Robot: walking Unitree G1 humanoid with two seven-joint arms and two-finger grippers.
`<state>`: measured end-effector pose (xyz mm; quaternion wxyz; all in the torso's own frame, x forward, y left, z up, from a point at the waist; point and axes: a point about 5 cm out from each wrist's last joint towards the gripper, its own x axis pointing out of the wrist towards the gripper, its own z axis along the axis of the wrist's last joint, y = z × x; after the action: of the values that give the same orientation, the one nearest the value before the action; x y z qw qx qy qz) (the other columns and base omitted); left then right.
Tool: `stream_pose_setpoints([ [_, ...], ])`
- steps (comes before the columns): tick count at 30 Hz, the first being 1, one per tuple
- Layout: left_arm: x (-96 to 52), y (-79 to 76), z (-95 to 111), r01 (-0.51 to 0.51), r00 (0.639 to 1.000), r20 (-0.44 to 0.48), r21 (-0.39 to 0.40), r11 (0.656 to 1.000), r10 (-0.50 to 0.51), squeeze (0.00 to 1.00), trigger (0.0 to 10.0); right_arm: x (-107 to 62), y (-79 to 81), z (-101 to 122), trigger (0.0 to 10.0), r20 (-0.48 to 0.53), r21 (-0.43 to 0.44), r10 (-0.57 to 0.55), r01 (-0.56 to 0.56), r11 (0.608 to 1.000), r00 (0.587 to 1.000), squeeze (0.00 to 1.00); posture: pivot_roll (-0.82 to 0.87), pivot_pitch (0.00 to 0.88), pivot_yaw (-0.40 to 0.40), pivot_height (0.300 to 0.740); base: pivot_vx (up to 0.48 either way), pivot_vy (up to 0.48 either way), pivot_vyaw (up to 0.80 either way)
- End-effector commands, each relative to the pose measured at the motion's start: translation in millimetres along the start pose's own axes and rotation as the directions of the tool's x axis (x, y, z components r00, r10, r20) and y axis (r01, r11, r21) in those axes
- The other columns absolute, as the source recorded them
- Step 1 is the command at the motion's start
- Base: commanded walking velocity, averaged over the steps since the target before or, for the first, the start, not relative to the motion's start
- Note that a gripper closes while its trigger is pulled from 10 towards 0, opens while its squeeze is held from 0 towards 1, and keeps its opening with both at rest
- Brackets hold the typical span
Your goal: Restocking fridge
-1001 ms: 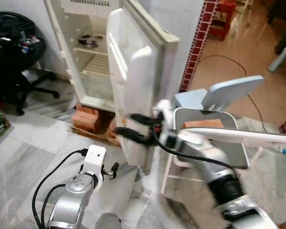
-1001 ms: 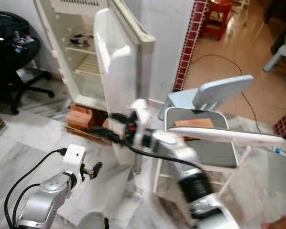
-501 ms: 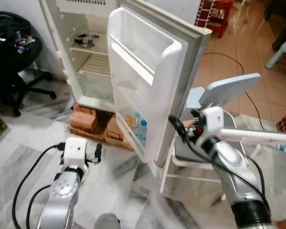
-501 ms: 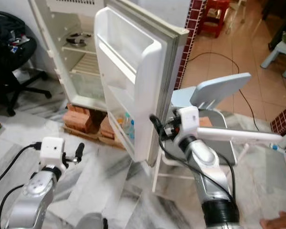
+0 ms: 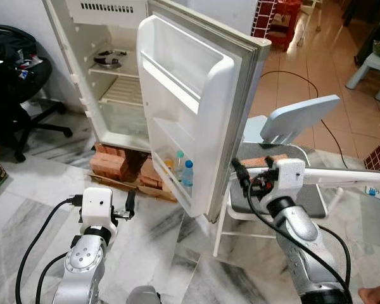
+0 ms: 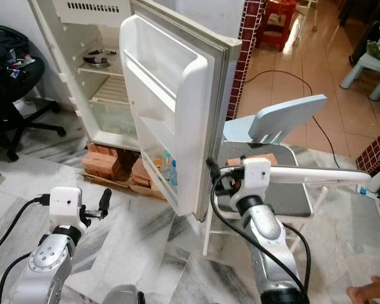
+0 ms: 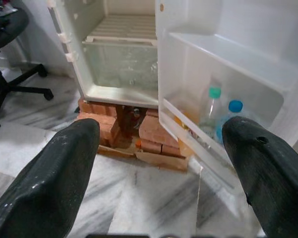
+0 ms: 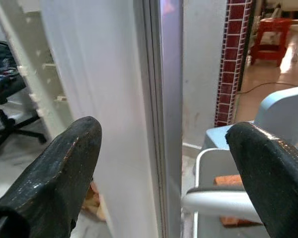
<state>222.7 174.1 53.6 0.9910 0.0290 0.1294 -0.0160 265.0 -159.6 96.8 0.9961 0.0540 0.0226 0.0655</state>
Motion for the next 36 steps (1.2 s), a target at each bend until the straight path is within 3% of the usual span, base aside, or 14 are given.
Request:
stream_pose_setpoints([
  [1,-0.3,0.8,-2.2,-0.002,1.000,-0.006,0.001,1.000,0.002,0.00,10.0,2.0,-2.4,14.1,10.0,0.054,-0.015,-0.023,0.024,1.000,0.998,0.00,0.09,0.000,-0.004,0.740,0.289,0.000,0.75],
  [5,-1.5,-4.8,-5.7,0.018,1.000,-0.014,-0.009,1.000,-0.018,0.00,10.0,0.4,-13.4,21.2,10.0,0.078,-0.029,-0.074,0.076,0.997,0.994,0.00,0.08,0.000,-0.004,0.740,0.344,0.000,0.55],
  [15,0.5,-9.8,-8.0,0.032,0.999,-0.015,-0.023,0.999,-0.032,0.00,10.0,7.5,-16.9,27.5,10.0,0.114,-0.041,-0.123,0.128,0.991,0.986,0.00,0.08,0.000,-0.010,0.740,0.387,0.000,0.05],
  [24,1.2,-10.4,-11.2,0.003,0.999,-0.046,-0.040,0.999,-0.005,0.00,10.0,11.2,-22.7,29.3,10.0,0.117,-0.060,-0.172,0.180,0.982,0.978,0.00,0.08,0.000,-0.014,0.740,0.000,0.000,0.00],
  [27,-3.4,-13.1,-29.9,0.004,0.976,-0.216,-0.085,0.996,-0.022,0.00,10.0,16.9,-28.1,33.7,10.0,0.127,-0.071,-0.185,0.195,0.978,0.974,0.00,0.09,0.000,-0.016,0.740,0.000,0.000,0.00],
  [30,-9.2,-18.0,-38.6,0.052,0.956,-0.283,-0.107,0.993,-0.080,0.00,10.0,22.1,-31.9,36.8,10.0,0.131,-0.079,-0.189,0.200,0.977,0.973,0.00,0.10,0.000,-0.019,0.740,0.000,0.000,0.00],
  [33,-16.0,-25.7,-42.4,0.146,0.930,-0.323,-0.121,0.982,-0.178,0.00,10.0,39.0,-34.3,45.8,10.0,0.150,-0.085,-0.183,0.197,0.977,0.972,0.00,0.11,0.000,-0.019,0.740,0.000,0.000,0.00],
  [36,-18.1,-27.8,-47.0,0.158,0.902,-0.385,-0.130,0.979,-0.197,0.00,10.0,58.4,-26.2,58.3,10.0,0.180,-0.094,-0.142,0.160,0.983,0.973,0.00,0.12,0.000,-0.021,0.740,0.000,0.000,0.00],
])
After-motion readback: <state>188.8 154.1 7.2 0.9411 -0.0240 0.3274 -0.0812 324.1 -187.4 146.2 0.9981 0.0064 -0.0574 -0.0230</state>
